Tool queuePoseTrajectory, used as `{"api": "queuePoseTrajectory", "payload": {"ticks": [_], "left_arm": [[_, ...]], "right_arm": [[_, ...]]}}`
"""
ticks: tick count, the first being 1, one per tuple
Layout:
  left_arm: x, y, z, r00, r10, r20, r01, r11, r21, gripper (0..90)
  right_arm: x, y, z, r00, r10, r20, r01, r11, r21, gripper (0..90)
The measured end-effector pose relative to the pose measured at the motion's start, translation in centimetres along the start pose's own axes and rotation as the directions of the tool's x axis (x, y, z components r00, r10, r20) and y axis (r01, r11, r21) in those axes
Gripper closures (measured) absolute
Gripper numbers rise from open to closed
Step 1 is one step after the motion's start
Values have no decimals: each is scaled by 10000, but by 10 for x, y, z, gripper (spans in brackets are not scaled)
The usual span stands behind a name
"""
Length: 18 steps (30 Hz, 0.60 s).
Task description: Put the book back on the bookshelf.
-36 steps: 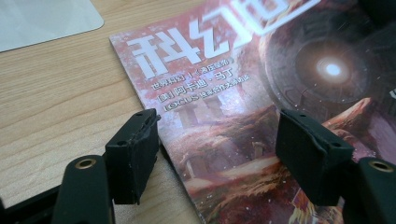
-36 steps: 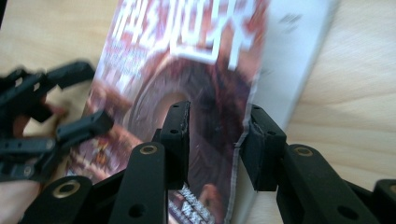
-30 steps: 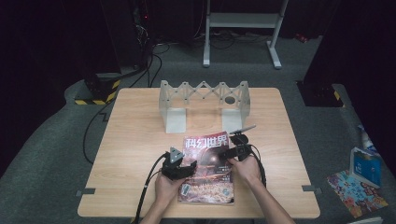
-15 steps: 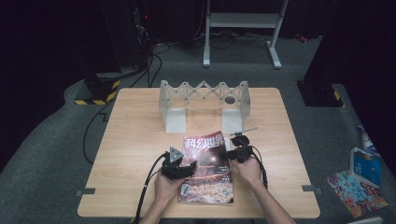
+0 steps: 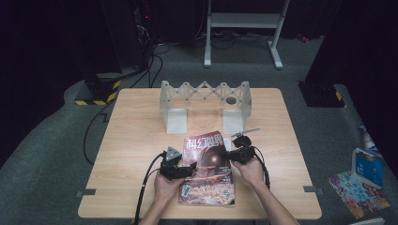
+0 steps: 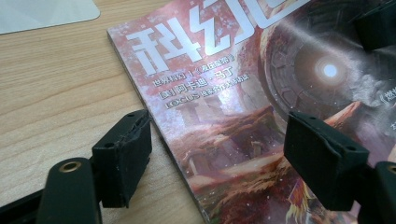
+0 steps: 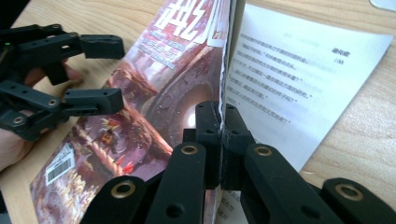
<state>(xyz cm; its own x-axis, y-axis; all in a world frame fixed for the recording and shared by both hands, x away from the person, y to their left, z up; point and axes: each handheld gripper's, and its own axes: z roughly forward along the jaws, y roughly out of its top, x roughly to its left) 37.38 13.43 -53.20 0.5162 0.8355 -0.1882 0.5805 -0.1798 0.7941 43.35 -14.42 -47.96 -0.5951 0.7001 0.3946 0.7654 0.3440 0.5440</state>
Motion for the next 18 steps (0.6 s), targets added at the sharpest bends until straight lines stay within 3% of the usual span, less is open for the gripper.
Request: {"api": "queuePoseTrajectory", "payload": {"ticks": [11,18], "left_arm": [[4,1,0,9986,-291,436,293,9996,-38,179],[7,1,0,9956,-460,817,462,9989,-16,142]], "right_arm": [[14,7,-10,9938,-1109,-43,1108,9937,-169,885],[20,9,-15,9895,-1437,-131,1434,9894,-204,886]]}}
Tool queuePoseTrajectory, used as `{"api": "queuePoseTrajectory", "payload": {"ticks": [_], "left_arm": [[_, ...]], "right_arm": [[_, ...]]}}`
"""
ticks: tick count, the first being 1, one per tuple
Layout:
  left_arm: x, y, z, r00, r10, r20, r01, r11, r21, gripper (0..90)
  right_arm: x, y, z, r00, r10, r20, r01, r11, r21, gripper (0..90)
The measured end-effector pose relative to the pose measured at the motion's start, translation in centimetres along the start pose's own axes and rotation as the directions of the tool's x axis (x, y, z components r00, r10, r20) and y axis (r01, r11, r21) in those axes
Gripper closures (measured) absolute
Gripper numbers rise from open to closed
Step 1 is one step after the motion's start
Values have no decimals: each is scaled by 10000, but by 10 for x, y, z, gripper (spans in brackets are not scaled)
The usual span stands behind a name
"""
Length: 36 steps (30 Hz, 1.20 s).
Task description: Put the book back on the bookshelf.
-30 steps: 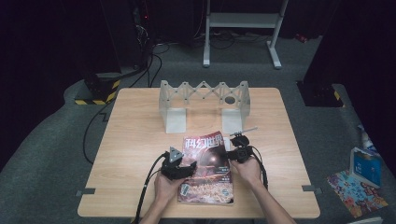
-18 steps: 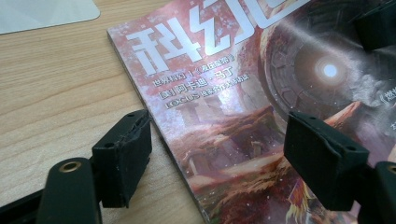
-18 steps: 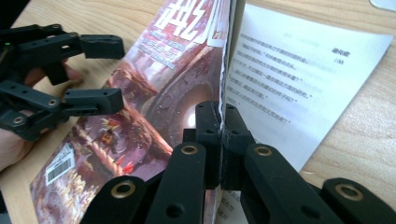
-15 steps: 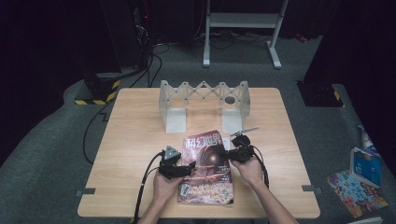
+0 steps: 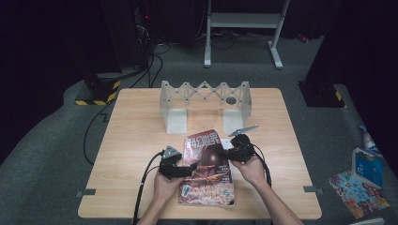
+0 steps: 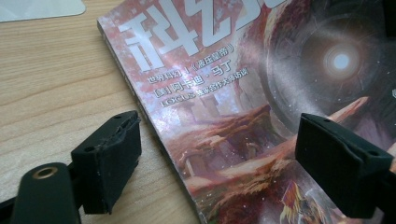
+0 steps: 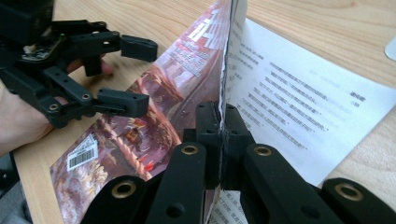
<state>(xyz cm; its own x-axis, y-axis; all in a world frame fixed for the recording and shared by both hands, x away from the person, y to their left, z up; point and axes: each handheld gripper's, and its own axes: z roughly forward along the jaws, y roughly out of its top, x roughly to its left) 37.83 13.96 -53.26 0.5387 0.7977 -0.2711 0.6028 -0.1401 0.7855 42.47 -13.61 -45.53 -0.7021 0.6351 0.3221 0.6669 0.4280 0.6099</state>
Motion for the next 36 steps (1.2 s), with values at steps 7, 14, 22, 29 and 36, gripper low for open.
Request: {"api": "queuePoseTrajectory", "payload": {"ticks": [7,14,22,29,36], "left_arm": [[0,0,0,9998,-71,190,71,10000,-1,135],[1,0,0,9991,-108,417,107,9999,13,120],[2,0,0,9968,-159,784,155,9999,58,105],[4,0,-3,9911,-466,1245,446,9988,188,146],[5,-1,-7,9925,-409,1154,380,9989,268,294]], "right_arm": [[6,3,-7,9985,-522,-183,518,9984,-208,886],[9,2,-9,9953,-907,-327,896,9954,-340,886],[18,1,-15,9865,-1533,-576,1494,9865,-668,887],[19,1,-14,9815,-1783,-694,1729,9819,-777,886],[13,-3,-8,9867,-1623,-125,1617,9860,-399,885]]}}
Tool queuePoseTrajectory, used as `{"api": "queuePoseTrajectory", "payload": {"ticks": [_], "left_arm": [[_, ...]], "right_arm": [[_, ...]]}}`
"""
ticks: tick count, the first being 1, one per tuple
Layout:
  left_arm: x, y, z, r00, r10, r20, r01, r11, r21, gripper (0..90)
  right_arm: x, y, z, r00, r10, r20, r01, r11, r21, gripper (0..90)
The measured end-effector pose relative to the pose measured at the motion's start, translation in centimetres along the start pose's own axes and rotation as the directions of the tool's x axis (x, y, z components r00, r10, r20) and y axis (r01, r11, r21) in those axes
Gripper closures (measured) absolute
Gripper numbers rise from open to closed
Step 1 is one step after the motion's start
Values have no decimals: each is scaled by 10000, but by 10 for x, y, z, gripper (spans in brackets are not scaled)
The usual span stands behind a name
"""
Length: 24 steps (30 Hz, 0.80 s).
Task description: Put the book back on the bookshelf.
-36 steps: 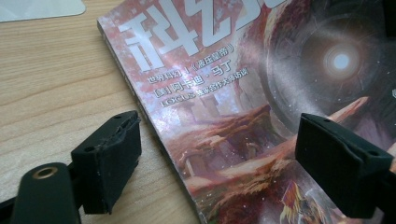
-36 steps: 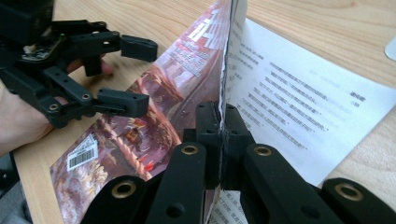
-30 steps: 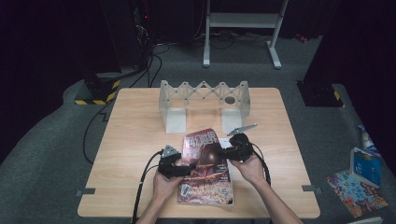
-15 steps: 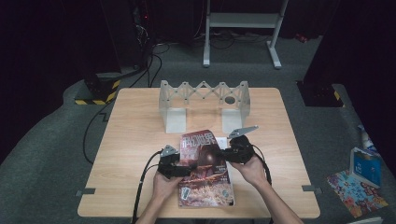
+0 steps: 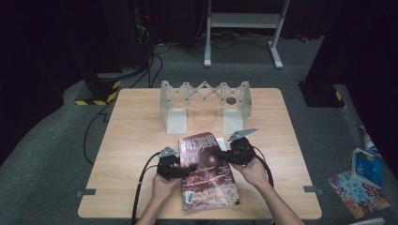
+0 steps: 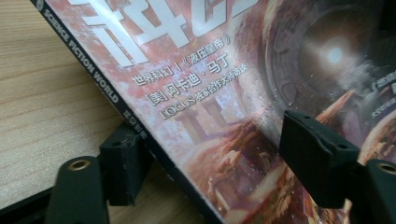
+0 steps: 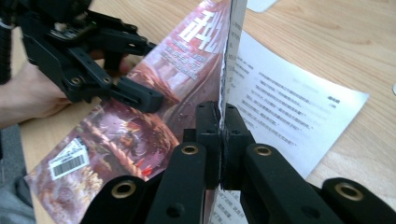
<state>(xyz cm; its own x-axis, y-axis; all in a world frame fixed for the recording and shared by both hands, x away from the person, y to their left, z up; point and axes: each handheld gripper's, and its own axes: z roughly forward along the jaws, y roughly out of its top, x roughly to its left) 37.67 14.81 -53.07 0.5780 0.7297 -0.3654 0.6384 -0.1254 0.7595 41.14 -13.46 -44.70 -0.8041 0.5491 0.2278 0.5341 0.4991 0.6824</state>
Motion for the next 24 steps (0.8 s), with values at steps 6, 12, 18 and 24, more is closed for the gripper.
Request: {"api": "queuePoseTrajectory", "payload": {"ticks": [6,12,18,24], "left_arm": [[0,0,0,9998,40,-172,-39,10000,65,369],[-1,-1,1,9995,-11,-325,11,10000,5,464],[-2,-1,1,9992,97,-387,-95,9999,66,540],[-2,-2,1,9993,11,-381,-9,10000,62,561]], "right_arm": [[-3,-5,7,9995,143,277,-149,9996,224,884],[-8,-13,13,9970,471,619,-490,9984,298,871],[-12,-21,19,9921,722,1022,-766,9963,394,833],[-13,-25,23,9868,922,1329,-984,9943,405,762]]}}
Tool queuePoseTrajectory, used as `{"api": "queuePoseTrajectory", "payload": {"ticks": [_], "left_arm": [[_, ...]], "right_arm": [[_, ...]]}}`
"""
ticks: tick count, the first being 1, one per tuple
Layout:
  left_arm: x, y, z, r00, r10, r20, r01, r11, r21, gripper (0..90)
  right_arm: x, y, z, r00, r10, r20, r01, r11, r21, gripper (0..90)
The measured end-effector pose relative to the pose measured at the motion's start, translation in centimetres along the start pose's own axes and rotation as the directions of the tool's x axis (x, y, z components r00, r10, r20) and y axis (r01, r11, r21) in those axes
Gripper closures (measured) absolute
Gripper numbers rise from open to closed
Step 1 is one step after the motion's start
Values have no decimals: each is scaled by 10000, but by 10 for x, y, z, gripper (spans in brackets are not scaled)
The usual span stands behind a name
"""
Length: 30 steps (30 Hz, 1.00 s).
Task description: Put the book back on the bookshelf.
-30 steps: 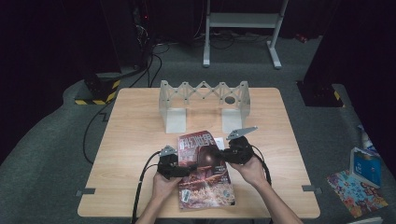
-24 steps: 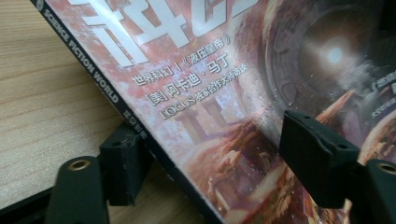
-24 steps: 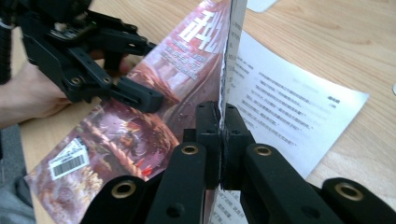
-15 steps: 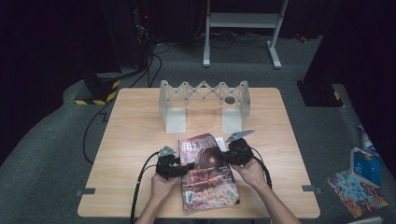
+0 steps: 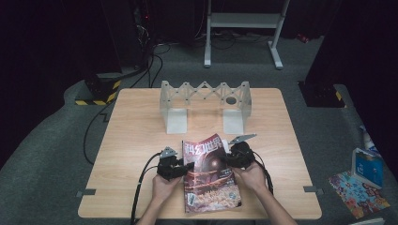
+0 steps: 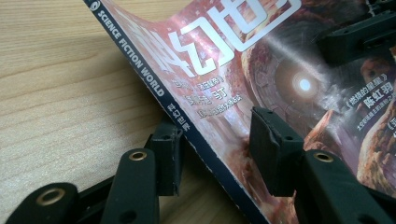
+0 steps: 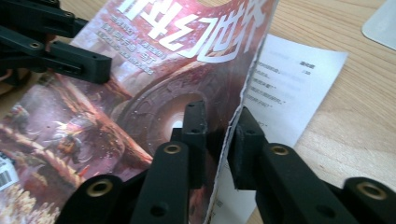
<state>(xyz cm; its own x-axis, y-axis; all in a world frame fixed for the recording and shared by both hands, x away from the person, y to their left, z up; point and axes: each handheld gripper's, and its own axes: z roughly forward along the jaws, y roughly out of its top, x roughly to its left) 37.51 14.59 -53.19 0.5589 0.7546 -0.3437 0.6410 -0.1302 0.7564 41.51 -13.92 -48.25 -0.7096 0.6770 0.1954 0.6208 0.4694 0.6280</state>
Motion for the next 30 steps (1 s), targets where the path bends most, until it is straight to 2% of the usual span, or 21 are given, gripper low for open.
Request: {"api": "queuePoseTrajectory", "payload": {"ticks": [2,5,10,12,14,16,17,22,24,30], "left_arm": [[0,0,0,10000,-9,-3,9,10000,2,562],[0,0,0,10000,-1,-2,1,10000,0,563],[1,0,0,10000,-50,23,50,10000,5,564],[0,0,0,9999,-117,47,117,9999,-12,564],[1,0,0,9999,-139,65,139,9999,-9,564],[1,0,0,9999,-151,69,151,9999,-2,564],[1,0,0,9998,-161,68,161,9999,-21,564],[1,0,0,9998,-171,79,171,9999,-3,562],[1,0,0,9998,-159,83,159,9999,-13,559],[2,0,0,9997,-184,188,184,9998,-5,542]], "right_arm": [[-1,-2,1,9997,-24,245,26,10000,-87,699],[-5,-9,0,9980,307,548,-306,9995,-15,655],[-13,-16,-6,9930,671,976,-659,9977,-154,632],[-19,-23,-11,9859,1093,1267,-1051,9937,-389,668],[-22,-25,-12,9830,1166,1415,-1112,9928,-455,699],[-25,-29,-12,9761,1294,1747,-1234,9913,-449,773],[-26,-32,-10,9696,1418,1996,-1356,9898,-443,826],[-26,-36,-5,9653,1261,2286,-1208,9920,-372,874],[-25,-36,-2,9638,1312,2320,-1286,9913,-266,888],[-20,-34,2,9706,1166,2105,-1141,9932,-237,895]]}}
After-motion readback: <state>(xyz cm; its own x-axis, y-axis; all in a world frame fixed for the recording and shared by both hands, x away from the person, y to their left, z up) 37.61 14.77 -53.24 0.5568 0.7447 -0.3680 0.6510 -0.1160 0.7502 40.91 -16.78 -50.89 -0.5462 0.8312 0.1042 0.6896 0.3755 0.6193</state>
